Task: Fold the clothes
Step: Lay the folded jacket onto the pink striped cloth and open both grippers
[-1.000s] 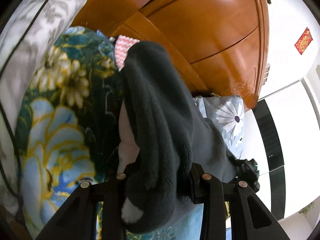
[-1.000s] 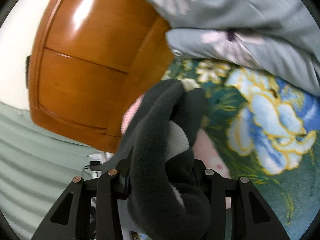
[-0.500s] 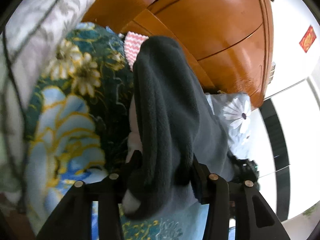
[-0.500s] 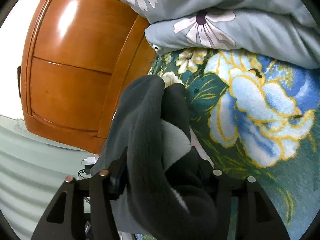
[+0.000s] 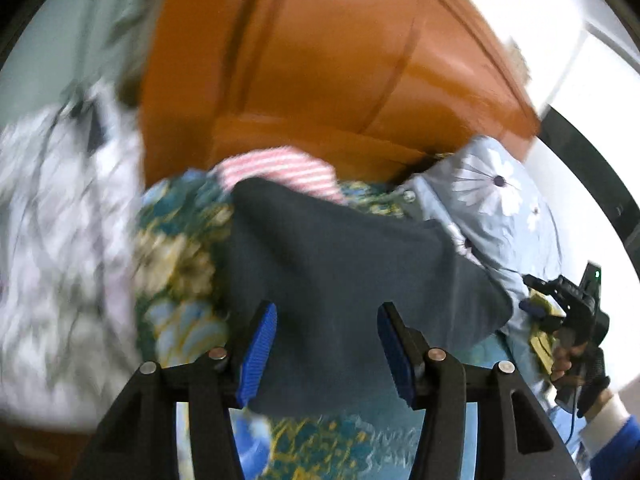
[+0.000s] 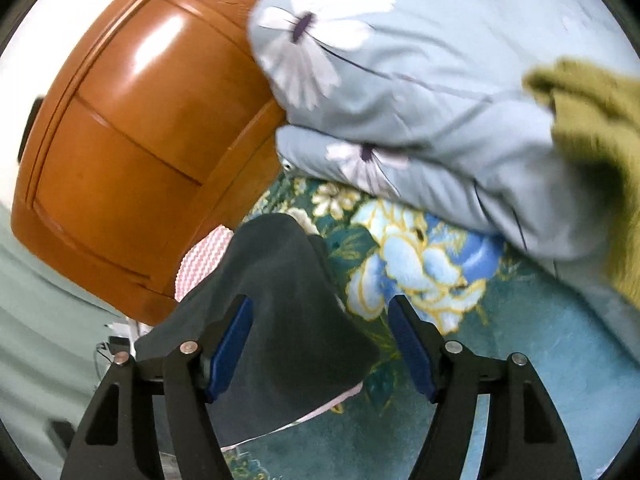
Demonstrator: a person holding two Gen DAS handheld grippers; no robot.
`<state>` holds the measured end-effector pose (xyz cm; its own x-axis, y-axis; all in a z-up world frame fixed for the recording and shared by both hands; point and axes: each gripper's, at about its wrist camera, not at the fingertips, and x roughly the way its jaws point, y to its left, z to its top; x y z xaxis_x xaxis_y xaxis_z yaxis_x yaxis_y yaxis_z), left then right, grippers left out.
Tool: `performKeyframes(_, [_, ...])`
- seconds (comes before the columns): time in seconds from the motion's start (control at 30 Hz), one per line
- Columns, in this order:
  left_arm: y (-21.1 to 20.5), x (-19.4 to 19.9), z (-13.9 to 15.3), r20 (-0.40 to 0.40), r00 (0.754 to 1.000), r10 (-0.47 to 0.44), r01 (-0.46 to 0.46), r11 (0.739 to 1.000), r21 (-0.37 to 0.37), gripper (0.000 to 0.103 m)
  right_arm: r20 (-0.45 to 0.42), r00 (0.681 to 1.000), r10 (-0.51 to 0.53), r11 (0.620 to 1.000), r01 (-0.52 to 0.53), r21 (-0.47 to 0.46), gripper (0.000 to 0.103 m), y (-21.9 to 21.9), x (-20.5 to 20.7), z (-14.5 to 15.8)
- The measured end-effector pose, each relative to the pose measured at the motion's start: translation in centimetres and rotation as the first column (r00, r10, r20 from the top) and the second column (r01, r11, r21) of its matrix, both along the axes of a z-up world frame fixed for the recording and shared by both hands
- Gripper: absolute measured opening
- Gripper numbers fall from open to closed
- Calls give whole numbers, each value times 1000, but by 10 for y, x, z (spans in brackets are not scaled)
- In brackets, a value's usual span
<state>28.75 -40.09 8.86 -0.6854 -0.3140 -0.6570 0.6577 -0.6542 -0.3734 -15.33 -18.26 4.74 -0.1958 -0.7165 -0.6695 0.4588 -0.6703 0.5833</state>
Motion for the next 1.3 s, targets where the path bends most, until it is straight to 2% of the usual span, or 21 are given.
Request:
performKeyframes(0.1, [-14,-40,4,37,998,-60,62,996,-60,57,-51,996,70,997,-68,36,71,-30,16,7])
performKeyframes(0.17, [-32,-55,-6,54,998,-32,36,997,-61,57,-66,990,126,991,-123,50,71,-51,26,6])
performKeyframes(0.3, [-62,-54,-42,39,999,39,-40,999,31,57,-64,971,229,972,-224,76,71,-92,39,-6])
performKeyframes(0.47, [-67,-50,-58,47,999,27,-28,1000,12,57,-62,953,295,953,-289,91,71,-118,52,-26])
performKeyframes(0.63, [-81,-52,-76,78,996,44,-47,998,45,57,-100,938,332,938,-318,136,71,-136,64,-33])
performKeyframes(0.73, [-82,-57,-78,96,995,34,-38,998,41,57,-108,937,332,936,-314,159,72,-142,67,-36])
performKeyframes(0.93, [-60,-53,-52,98,994,37,-36,999,-17,57,-131,945,300,947,-279,158,73,-132,76,-26])
performKeyframes(1.1, [-13,-36,-35,68,997,43,-39,998,-56,61,-162,966,200,977,-186,100,73,-103,96,-12])
performKeyframes(1.3, [40,-17,-50,93,995,45,-39,997,-64,67,-205,968,141,980,-107,170,73,-93,148,-3])
